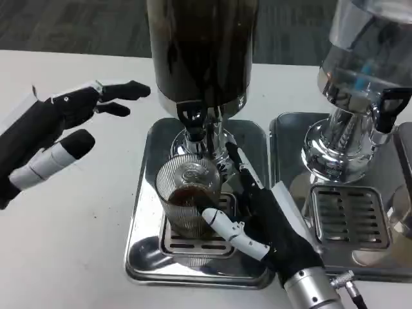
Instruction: Grasp the cup under the faucet to collect the drink, then remove the cup.
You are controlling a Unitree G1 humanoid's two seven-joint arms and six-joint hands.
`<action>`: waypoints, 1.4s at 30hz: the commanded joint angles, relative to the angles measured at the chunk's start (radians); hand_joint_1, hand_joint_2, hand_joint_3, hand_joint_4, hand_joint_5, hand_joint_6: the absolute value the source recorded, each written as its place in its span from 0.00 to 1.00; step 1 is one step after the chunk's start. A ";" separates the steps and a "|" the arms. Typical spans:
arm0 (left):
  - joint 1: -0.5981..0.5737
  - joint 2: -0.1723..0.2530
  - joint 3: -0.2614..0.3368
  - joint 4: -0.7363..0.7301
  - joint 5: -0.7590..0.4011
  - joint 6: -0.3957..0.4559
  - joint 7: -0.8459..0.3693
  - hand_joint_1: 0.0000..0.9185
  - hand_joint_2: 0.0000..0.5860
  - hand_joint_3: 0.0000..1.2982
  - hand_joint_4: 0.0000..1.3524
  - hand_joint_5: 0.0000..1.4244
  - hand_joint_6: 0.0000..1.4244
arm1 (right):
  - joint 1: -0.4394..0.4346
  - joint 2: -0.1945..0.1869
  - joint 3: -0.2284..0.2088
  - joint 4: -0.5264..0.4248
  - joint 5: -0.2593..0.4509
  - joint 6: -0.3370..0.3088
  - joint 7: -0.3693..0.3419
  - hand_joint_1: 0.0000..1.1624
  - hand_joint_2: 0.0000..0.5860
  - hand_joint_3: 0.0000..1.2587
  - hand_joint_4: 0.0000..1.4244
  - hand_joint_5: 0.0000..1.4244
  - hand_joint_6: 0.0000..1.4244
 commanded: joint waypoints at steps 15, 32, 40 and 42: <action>0.070 0.011 0.037 -0.002 0.000 0.033 0.027 0.00 0.20 0.28 0.18 0.14 0.22 | -0.076 -0.031 0.007 0.065 0.025 -0.004 0.123 0.30 0.35 0.00 0.00 0.00 0.00; 0.077 0.014 0.049 0.001 0.001 0.048 0.022 0.00 0.20 0.31 0.20 0.15 0.22 | -0.091 -0.036 0.013 0.099 0.029 -0.037 0.122 0.38 0.35 0.00 0.00 0.00 0.00; 0.065 0.017 0.044 0.012 0.009 0.052 0.019 0.00 0.20 0.31 0.20 0.15 0.22 | -0.094 -0.036 0.021 0.095 -0.013 -0.020 0.091 0.44 0.35 0.00 0.00 0.00 0.00; 0.066 0.020 0.044 0.012 0.008 0.053 0.017 0.00 0.20 0.31 0.20 0.15 0.22 | -0.094 -0.031 0.022 0.094 -0.020 -0.020 0.083 0.50 0.34 0.00 0.00 0.00 0.00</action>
